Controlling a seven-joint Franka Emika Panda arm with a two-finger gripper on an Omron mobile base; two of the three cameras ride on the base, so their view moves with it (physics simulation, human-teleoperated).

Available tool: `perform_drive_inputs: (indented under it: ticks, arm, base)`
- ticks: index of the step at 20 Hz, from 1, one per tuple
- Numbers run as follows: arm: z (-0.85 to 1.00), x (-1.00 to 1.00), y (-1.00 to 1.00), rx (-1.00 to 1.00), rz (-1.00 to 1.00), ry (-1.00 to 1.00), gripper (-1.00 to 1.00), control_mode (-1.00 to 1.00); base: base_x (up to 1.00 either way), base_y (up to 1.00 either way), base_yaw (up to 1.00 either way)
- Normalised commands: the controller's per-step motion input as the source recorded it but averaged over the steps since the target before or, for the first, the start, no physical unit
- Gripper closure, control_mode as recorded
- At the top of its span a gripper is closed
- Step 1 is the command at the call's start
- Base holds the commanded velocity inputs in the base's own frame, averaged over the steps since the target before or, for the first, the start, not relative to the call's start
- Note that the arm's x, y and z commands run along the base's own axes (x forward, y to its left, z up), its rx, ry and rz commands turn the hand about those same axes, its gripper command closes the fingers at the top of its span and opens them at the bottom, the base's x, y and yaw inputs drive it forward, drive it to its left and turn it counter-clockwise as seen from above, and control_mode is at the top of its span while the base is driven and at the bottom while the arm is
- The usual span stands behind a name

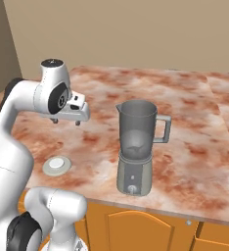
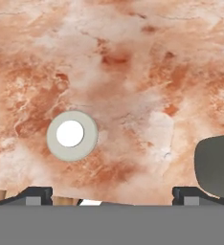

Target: Close the lid blender by securely placing the lid on top.

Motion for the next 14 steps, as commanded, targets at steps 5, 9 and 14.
perform_drive_inputs:
  ticks: [5,9,14]
  arm:
    - [-0.19,-0.02,0.25,-0.03,0.00,0.01,-1.00,-1.00]
    - [-0.72,-0.03,1.00,-0.06,0.09,0.16,-1.00,-1.00]
    - [-0.67,0.01,0.73,-0.01,0.06,0.24,-1.00,-1.00]
  base:
    - [-0.01,0.01,0.00]
    - [0.00,0.00,0.00]
    - [0.00,0.00,0.00]
